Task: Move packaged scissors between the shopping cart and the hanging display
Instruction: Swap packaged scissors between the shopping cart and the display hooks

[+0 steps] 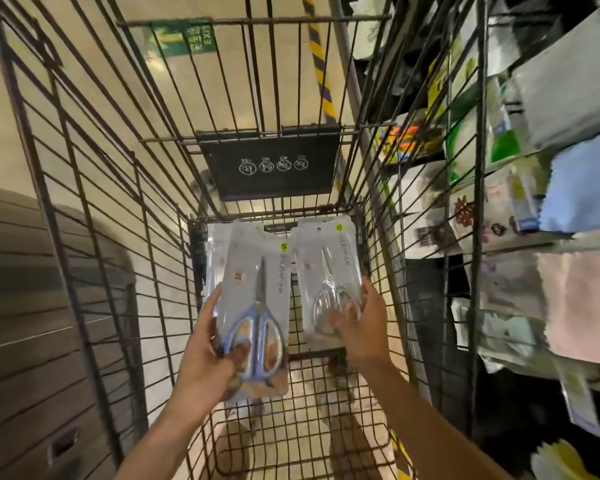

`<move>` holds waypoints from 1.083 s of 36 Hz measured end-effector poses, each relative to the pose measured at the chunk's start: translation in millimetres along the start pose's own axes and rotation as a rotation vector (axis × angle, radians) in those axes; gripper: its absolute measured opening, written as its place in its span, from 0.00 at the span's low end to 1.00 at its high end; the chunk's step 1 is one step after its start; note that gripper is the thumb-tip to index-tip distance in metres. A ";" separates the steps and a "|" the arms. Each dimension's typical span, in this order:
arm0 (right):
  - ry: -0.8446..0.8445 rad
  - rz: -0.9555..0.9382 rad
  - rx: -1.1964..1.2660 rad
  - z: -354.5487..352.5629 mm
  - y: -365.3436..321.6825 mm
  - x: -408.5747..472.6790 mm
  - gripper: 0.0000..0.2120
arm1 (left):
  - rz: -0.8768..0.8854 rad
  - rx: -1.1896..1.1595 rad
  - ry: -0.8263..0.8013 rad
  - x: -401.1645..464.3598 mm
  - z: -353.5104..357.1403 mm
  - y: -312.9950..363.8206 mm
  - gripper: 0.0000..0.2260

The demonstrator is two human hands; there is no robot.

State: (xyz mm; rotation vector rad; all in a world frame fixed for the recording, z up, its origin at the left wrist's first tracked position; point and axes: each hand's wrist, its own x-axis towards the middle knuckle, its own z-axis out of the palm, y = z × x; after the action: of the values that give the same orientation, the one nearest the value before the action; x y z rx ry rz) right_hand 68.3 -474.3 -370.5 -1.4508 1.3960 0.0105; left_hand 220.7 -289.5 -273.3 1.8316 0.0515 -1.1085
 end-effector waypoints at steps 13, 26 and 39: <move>0.225 0.003 -0.263 26.6 18.6 26.2 0.51 | 0.089 0.066 -0.011 6.2 -17.6 -9.6 0.41; 0.020 0.032 -0.061 10.7 10.9 -5.3 0.33 | 0.086 0.096 0.026 1.5 -16.9 -3.6 0.41; 0.094 -0.015 0.456 -14.3 -21.7 -174.4 0.26 | 0.172 0.221 -0.168 -47.4 -60.6 52.9 0.40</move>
State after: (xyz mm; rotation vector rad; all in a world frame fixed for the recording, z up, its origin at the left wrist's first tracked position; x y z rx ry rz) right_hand 20.4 -365.7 -240.1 -1.0902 1.3544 -0.3678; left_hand 257.7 -254.1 -195.2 1.8879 -0.3326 -1.1783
